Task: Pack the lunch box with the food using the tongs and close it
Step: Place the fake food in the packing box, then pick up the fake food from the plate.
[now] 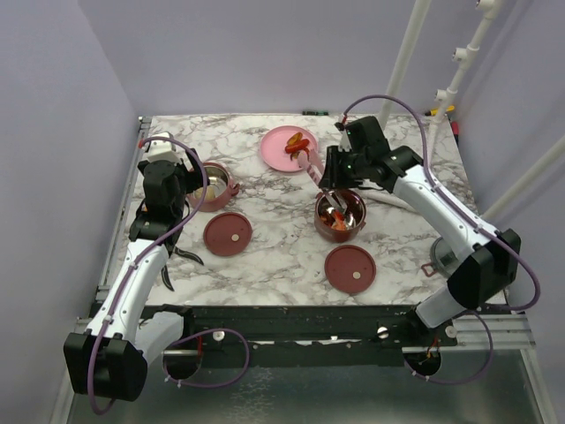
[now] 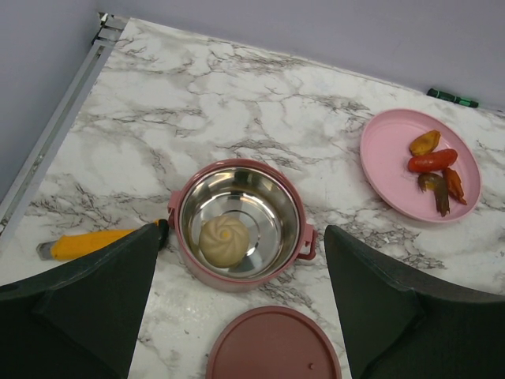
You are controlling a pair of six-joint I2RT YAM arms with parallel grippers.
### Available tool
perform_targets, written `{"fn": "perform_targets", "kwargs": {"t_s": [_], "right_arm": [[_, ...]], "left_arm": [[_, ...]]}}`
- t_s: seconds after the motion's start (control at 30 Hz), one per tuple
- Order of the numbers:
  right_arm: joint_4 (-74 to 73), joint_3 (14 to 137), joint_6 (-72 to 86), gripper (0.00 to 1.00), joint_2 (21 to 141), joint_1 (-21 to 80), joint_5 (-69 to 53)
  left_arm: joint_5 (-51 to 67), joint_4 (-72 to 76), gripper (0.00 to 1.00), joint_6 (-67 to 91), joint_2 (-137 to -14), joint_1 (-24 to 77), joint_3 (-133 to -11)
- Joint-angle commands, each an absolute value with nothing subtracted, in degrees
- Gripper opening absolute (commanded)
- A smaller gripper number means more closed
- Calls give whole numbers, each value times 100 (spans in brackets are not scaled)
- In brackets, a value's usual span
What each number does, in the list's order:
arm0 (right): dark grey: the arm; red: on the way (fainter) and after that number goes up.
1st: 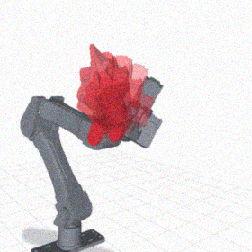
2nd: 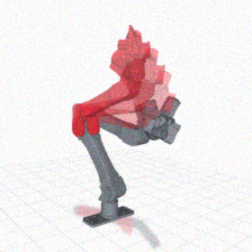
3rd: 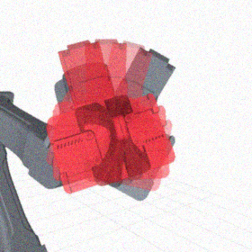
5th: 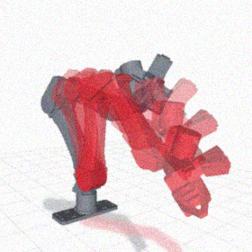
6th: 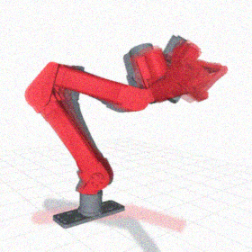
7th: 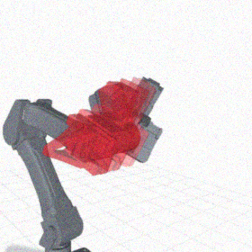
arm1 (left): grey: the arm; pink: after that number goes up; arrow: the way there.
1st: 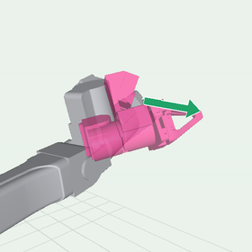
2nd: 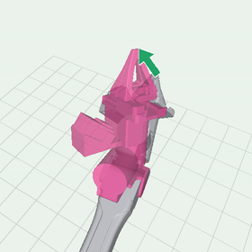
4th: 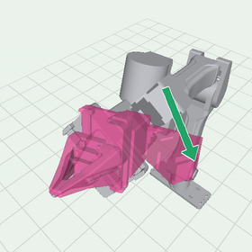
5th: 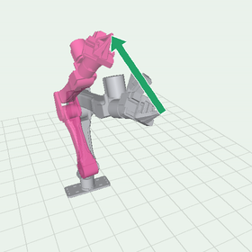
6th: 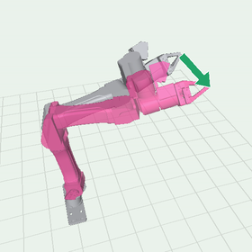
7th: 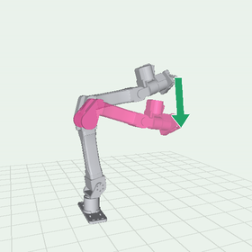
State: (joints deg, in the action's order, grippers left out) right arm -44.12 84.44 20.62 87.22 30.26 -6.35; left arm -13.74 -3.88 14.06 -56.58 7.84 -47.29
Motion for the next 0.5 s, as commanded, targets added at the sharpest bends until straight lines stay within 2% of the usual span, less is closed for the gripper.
{"fn": "perform_targets", "kwargs": {"t_s": [0.0, 0.23, 0.47], "right_arm": [[-3509, 8892, 2386, 36, 9326, 3041, -786], [-2943, 9237, 2784, 37, 10194, 3038, -355], [-3129, 9771, 2908, 37, 11000, 3036, -101]], "left_arm": [[-1181, -216, 86, 1460, -5567, 739, -4659], [-1185, -204, 86, 1435, -5473, 740, -4650], [-1191, -210, 87, 1412, -5368, 764, -4652]]}}
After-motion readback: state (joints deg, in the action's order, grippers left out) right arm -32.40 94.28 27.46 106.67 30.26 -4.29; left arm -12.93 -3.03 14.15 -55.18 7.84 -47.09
